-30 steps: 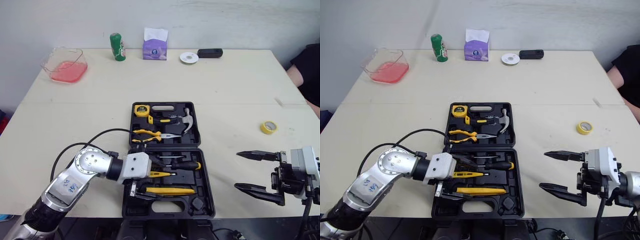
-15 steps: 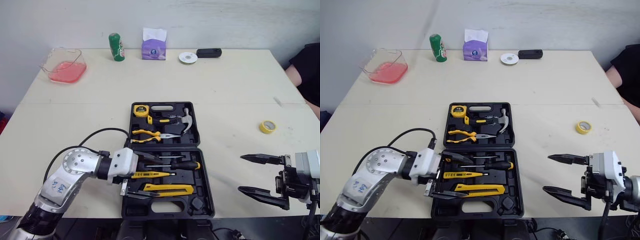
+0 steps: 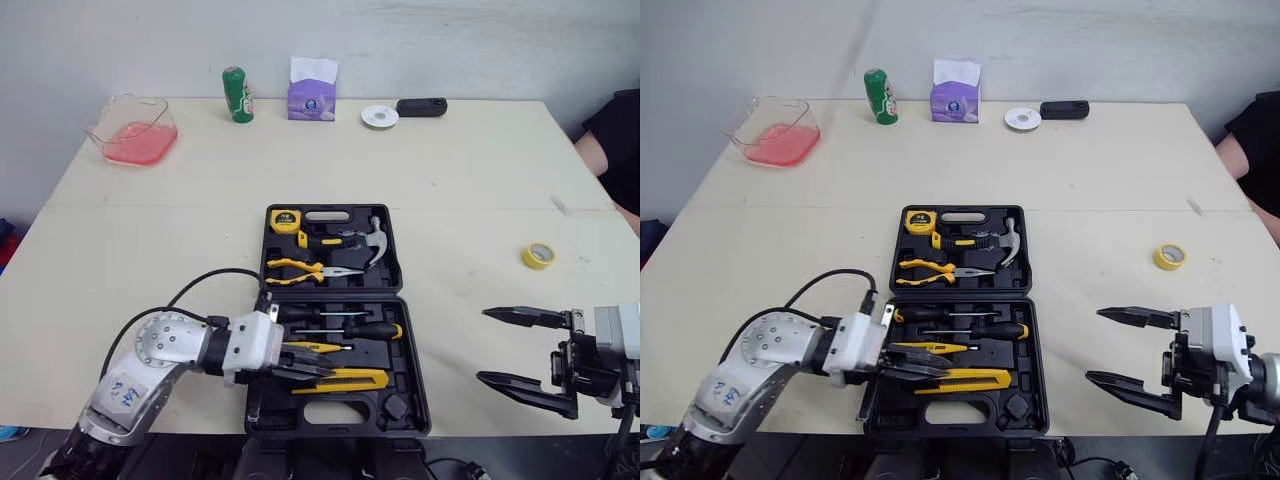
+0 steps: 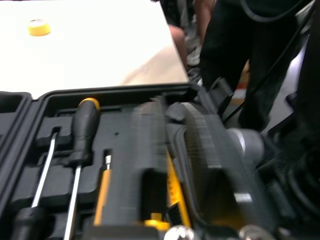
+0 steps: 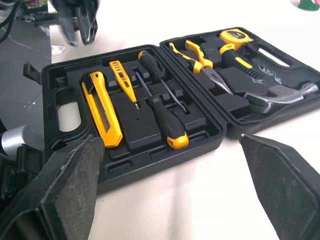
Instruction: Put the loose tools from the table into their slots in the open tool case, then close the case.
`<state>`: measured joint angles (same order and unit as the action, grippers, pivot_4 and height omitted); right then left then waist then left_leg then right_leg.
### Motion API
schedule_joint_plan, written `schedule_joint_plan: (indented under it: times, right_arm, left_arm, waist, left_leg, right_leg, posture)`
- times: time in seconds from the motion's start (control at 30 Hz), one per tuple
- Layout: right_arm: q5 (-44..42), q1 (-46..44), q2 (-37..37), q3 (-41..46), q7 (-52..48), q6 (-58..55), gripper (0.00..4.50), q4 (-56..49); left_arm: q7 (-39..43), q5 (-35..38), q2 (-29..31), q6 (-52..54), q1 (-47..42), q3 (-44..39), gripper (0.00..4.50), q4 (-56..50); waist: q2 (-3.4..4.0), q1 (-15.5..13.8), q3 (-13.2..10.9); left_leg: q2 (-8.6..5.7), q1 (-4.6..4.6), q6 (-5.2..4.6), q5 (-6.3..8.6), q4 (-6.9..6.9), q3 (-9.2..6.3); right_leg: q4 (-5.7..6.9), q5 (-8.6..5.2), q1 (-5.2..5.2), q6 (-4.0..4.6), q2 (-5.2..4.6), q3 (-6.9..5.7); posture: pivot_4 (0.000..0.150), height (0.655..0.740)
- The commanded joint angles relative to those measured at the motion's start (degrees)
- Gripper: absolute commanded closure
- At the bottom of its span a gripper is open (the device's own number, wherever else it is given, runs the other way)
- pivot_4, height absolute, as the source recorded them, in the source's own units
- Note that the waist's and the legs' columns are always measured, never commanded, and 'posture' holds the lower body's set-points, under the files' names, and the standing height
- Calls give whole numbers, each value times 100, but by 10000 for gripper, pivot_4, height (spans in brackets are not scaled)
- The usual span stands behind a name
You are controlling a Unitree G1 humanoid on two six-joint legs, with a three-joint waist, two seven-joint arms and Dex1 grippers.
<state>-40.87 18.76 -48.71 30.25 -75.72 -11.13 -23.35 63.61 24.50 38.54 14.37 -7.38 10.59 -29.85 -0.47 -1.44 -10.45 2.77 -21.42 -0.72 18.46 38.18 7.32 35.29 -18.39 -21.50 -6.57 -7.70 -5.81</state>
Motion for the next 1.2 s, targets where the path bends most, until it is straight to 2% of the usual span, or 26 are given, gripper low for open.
schedule_joint_plan:
  times: [0.03, 0.17, 0.37, 0.7, 0.97, 1.07, 1.2]
  right_arm:
    - [-17, 45, 68, 176, -28, 120, 0, 12]
    - [-11, 127, 68, 203, -42, 121, 0, -36]
    - [-11, 195, 69, 253, 40, 120, 0, -93]
    - [17, 185, 92, 112, 127, 116, 0, -134]
    - [95, 199, 198, -4, 142, 157, 0, -155]
    - [133, 165, 195, -18, 101, 212, 0, -69]
    - [162, 54, 213, -28, 119, 264, 0, 62]
  left_arm:
    - [39, -540, -22, -327, -73, 458, 44759, 210]
    - [-44, -809, -191, -398, -123, 805, 44759, 444]
    - [-207, -1029, -357, -440, -232, 861, 44759, 761]
    - [-9, -1369, -134, -213, -309, 1164, 44759, 1079]
    - [-331, -2040, 137, 381, -232, 1726, 44759, 1191]
    - [-450, -1906, 30, 546, -205, 1721, 44759, 1074]
    - [-331, -1856, 87, -79, -258, 1508, 44759, 1265]
  waist:
    - [0, 2, 0]
    - [0, 5, 0]
    - [0, 7, 0]
    - [2, 8, 2]
    - [22, 8, 30]
    - [33, 0, 44]
    - [31, -1, 47]
  left_leg:
    - [-1, 0, 0, 0, 0, 1]
    - [1, -1, -1, 1, -1, 1]
    - [3, 0, -1, 0, 0, -2]
    - [2, 1, -2, 0, 0, -2]
    - [3, 15, -2, 1, -6, -2]
    - [1, 18, -4, 2, -6, 0]
    - [1, 21, -10, 5, -4, -2]
  right_leg:
    - [0, 0, 0, 0, 0, 0]
    - [-2, 0, -2, 0, 0, 0]
    - [3, 0, -2, 0, -1, -1]
    - [3, 0, 0, 0, -4, -2]
    - [1, -1, 11, 1, -2, -1]
    - [-1, -1, 15, 2, -6, 1]
    - [-1, -1, 19, 2, -9, 0]
  posture:
    - [1500, 7400]
    - [1500, 7400]
    - [1500, 7400]
    - [1500, 7400]
    - [1500, 7400]
    - [1500, 7400]
    - [1500, 7400]
